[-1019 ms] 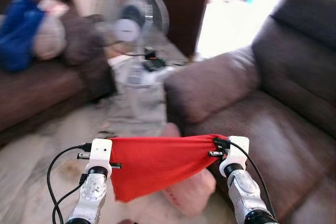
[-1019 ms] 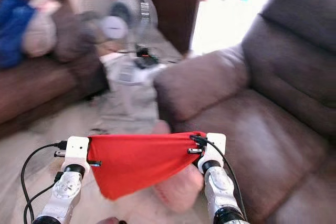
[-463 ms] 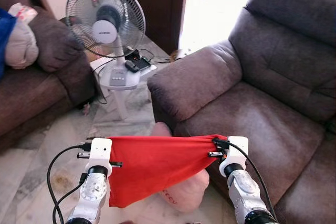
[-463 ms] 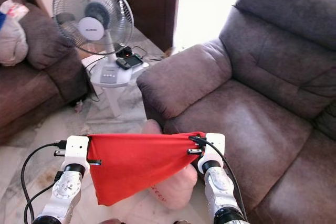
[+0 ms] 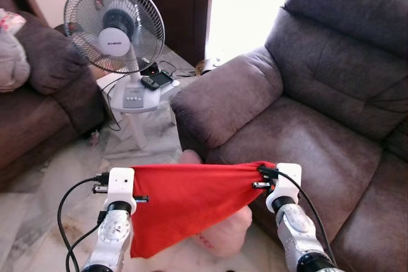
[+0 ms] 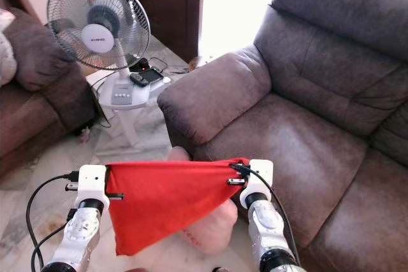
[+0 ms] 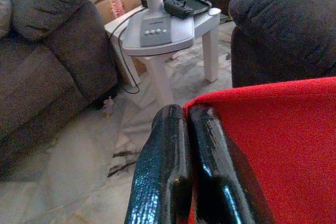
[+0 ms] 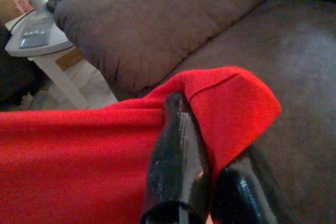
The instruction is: Move the pillow to the sofa from floor
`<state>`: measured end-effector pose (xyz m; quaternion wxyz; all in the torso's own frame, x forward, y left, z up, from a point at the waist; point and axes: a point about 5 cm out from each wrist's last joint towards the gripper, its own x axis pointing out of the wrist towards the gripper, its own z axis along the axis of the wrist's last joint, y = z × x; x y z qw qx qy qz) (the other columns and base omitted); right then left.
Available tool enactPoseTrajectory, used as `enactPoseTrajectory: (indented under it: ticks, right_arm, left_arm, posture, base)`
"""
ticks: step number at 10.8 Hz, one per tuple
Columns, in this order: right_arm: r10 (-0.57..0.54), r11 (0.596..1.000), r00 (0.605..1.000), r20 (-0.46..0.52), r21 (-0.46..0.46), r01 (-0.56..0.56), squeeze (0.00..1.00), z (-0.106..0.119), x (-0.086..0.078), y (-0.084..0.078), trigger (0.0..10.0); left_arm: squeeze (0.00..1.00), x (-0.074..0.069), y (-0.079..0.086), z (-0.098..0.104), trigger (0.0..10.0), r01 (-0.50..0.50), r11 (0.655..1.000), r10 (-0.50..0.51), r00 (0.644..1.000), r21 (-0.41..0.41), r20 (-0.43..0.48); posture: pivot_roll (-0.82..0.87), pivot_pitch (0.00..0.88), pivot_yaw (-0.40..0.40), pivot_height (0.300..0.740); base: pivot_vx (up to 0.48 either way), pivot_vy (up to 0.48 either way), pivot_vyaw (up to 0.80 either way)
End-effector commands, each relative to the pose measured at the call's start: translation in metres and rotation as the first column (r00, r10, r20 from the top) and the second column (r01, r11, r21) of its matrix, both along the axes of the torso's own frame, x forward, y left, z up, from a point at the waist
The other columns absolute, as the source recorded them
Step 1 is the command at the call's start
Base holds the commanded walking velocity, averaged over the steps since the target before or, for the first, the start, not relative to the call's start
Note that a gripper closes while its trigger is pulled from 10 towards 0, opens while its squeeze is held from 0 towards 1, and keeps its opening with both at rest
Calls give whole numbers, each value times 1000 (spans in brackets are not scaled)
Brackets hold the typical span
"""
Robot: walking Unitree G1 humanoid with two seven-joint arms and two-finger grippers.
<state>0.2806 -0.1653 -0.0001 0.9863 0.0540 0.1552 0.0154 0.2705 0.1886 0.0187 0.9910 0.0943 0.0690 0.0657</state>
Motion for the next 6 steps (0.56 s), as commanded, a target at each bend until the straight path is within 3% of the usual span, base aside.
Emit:
enactPoseTrajectory:
  ticks: [1, 2, 4, 6]
  right_arm:
    - [-105, 994, 994, 42, -22, 106, 0, 9, 4, -25, 10000]
    - [-105, 994, 994, 41, -23, 106, 0, 9, 4, -25, 10000]
    - [-102, 994, 994, 39, -26, 103, 0, 9, 5, -25, 10000]
    - [-99, 995, 994, 39, -25, 100, 0, 9, 6, -25, 10000]
  left_arm:
    - [0, 2, 20, 10, 10000, -84, 996, 83, 995, 18, 50]
    - [0, 1, 20, 8, 10000, -93, 996, 92, 995, 6, 43]
    - [0, 1, 20, 9, 10000, -101, 995, 102, 994, -12, 47]
    - [0, 2, 20, 10, 10000, -92, 996, 92, 994, 9, 53]
  posture:
    - [76, 55, -57, 740]
    - [76, 55, -57, 740]
    - [76, 54, -61, 740]
    - [78, 54, -61, 740]
  base:
    - [0, 0, -700]
    - [0, 0, -700]
    - [0, 463, -697]
    - [0, 0, -694]
